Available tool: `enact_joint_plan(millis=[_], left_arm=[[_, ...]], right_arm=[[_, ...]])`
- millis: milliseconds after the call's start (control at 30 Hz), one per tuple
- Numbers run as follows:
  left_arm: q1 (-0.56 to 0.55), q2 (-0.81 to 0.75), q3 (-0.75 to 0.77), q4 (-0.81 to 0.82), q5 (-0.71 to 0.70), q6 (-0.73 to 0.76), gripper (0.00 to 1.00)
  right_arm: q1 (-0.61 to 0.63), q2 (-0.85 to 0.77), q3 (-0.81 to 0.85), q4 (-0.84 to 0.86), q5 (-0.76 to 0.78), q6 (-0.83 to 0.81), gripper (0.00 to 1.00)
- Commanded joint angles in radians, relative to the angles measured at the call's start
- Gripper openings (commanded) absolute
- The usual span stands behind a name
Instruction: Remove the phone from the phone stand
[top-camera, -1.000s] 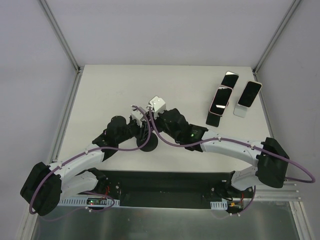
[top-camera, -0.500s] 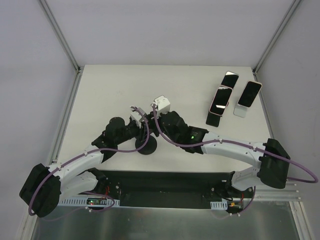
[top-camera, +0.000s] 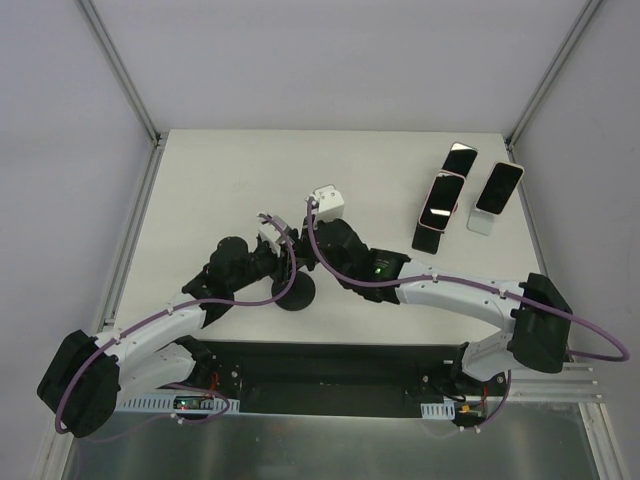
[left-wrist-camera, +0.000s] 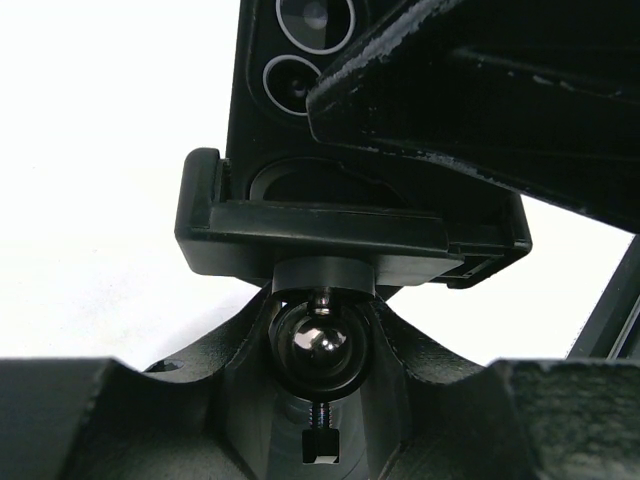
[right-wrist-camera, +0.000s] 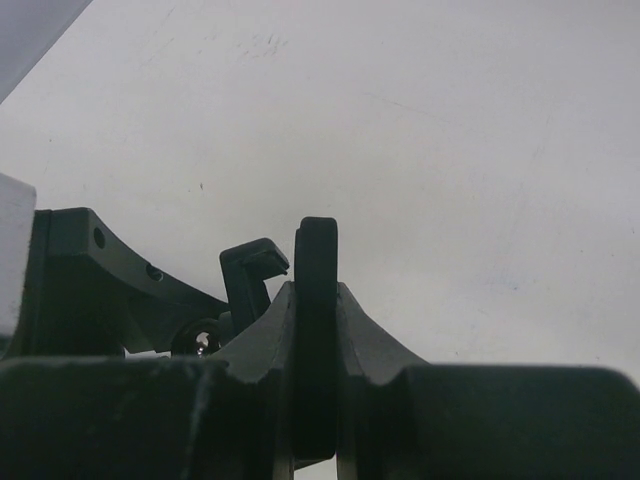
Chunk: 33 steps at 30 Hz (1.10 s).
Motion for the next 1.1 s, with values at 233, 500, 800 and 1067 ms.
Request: enact_joint_plan(millis=[233,500,800,1067], left_arm=[[0.007,-0.025,-0.015,0.026,-0.053,-0.019,0.0],[-0.019,-0.013,-0.009,0.026,-0.022,-0.001,0.0],[-0.019,-0.036,-0.01,0.01,-0.059,0.005,0.0],[-0.004,-0.05,0.033,-0.022,-0.136,0.076,0.0]], right_arm=[[-0.05,0.033,0.088,-0.138,0.223,-0.103,0.01],[-0.079,0.128,0.177,-0.031,0.207,-0.138,0.01],[-0.147,0.17,0.266,0.074,0.157,-0.221,0.01],[-0.176,-0.054,0.065,0.118,0.046,-0.304,0.01]])
